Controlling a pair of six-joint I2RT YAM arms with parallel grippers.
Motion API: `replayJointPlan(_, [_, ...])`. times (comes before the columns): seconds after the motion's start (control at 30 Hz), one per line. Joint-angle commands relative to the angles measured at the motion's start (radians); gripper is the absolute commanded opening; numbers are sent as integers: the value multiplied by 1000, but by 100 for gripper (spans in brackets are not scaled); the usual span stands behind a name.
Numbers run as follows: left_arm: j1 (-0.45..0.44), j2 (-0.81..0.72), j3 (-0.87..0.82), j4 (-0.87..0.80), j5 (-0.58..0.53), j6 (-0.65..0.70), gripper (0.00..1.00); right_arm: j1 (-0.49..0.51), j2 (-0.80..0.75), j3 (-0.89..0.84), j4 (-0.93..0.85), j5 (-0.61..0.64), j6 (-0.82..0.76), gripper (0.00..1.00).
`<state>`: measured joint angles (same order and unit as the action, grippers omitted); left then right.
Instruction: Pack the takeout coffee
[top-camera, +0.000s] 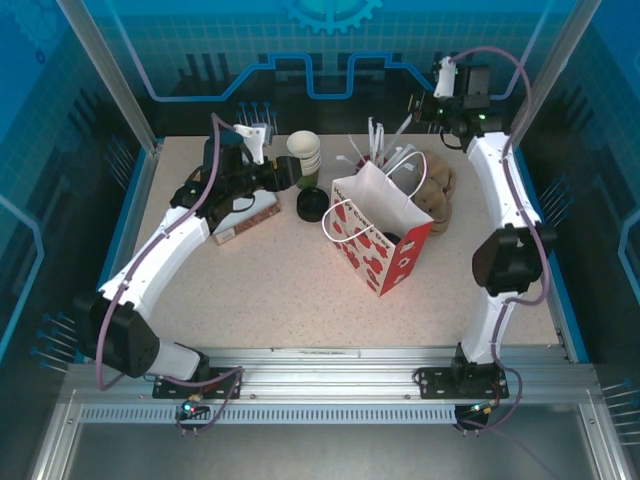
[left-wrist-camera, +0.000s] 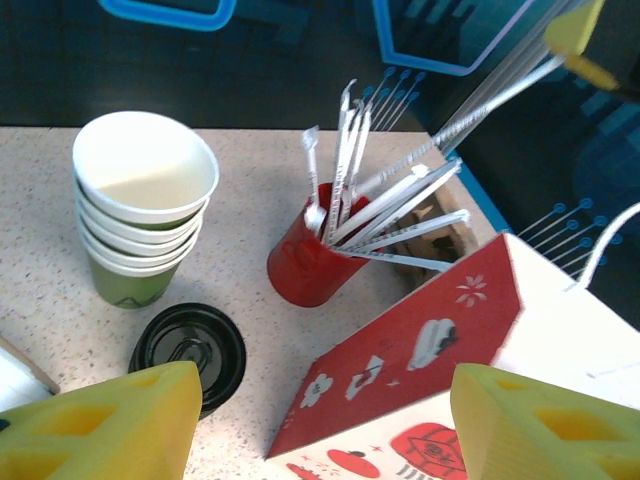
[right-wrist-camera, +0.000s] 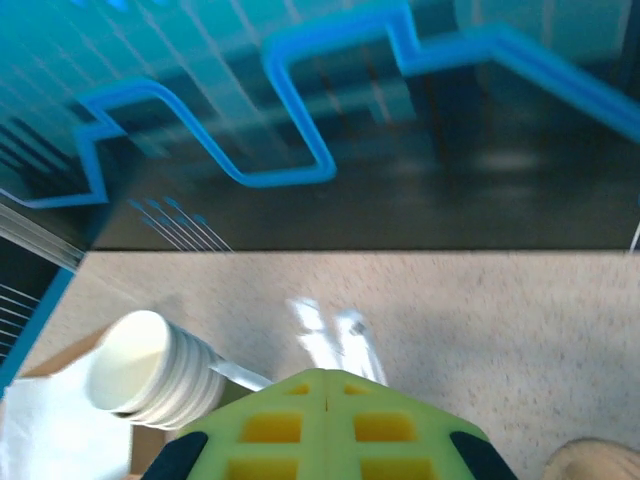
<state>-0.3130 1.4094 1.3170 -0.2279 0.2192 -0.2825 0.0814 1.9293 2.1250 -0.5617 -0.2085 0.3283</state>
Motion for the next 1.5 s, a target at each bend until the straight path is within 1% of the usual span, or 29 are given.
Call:
replayJointPlan(0.0, [-23, -75, -12, 7, 39, 9, 69, 46, -129, 89, -76, 74, -69, 4])
replayJointPlan(0.1, [-40, -120, -26, 2, 42, 3, 68, 96, -206, 122, -122, 119, -111, 3])
replayJointPlan(0.23, [-54, -183, -52, -12, 46, -21, 69, 201, -312, 147, -200, 192, -178, 3])
replayJointPlan(0.43, [-74, -271, -104, -24, 56, -50, 69, 341, -446, 152, -366, 296, -248, 2])
replayJointPlan(0.53, [-85, -294, -124, -22, 54, -55, 69, 386, -523, 65, -393, 348, -263, 2])
replayJointPlan(0.7, [-93, -309, -149, -9, 43, -61, 69, 396, -611, -114, -357, 370, -263, 2])
replayJointPlan(0.97, [-102, -307, -178, 14, 24, -70, 69, 396, -606, -258, -290, 306, -240, 1])
replayJointPlan(1.2, [-104, -286, -200, 26, -12, -57, 69, 397, -526, -358, -190, 260, -222, 2])
replayJointPlan(1.33, [-104, -272, -207, 28, -40, -43, 69, 402, -471, -429, -117, 249, -213, 4])
replayJointPlan(1.47, [-104, -269, -219, 33, -71, -25, 69, 406, -440, -536, -27, 245, -202, 8])
